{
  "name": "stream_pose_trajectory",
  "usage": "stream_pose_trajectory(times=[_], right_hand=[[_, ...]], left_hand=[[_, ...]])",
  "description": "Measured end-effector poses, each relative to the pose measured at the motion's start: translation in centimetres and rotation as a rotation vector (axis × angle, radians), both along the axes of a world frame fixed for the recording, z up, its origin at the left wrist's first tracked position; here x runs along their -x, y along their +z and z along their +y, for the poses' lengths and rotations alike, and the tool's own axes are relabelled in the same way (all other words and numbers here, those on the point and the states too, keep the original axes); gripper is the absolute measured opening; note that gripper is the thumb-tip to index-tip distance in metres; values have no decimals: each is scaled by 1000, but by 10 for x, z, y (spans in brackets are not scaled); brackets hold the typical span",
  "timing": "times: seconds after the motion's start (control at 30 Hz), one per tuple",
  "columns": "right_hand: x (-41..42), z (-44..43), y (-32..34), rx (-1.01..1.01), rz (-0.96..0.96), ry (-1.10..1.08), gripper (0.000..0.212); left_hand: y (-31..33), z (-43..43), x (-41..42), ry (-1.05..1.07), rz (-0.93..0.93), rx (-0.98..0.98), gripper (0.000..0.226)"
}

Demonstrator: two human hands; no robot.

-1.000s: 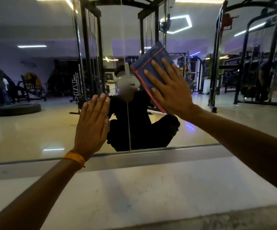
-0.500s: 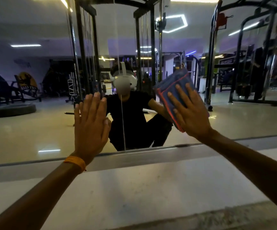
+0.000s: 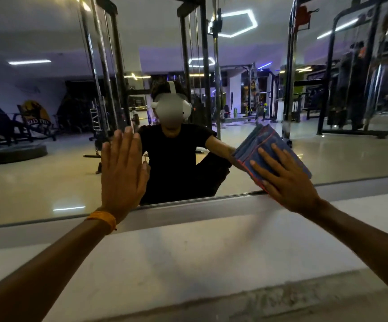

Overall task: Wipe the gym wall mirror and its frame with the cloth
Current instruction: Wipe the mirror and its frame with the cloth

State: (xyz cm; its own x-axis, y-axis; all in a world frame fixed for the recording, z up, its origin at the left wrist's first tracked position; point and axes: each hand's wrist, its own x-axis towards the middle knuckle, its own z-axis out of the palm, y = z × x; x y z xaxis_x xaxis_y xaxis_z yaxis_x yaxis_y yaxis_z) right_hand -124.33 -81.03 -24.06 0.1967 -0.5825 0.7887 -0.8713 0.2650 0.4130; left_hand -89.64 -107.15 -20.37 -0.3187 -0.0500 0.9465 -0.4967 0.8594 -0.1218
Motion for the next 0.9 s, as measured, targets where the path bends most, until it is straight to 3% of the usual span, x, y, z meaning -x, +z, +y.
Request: stream_pose_trajectory(times=[0.2,0.3,0.47,0.57,0.77,0.9], right_hand=[[-75,-82,-3,-165,221,228,53],[-59,-72,0,-209,278,242,54],[34,22,-28,-14,-38,69,56],[25,20,-46,77,-222,63,56],[-78,-78,-22,-73,62,248,54],[-39,-48,-20,-66,75,207,54]], left_hand=[[-28,4,3,67,-45,11,69],[-37,6,9,89,-45,-3,72],[-29,11,14,28,-37,-13,69],[-20,18,21,20,-79,32,67],[-24,23,35,53,-144,72,68],[-25,18,29,47,-157,73,68]])
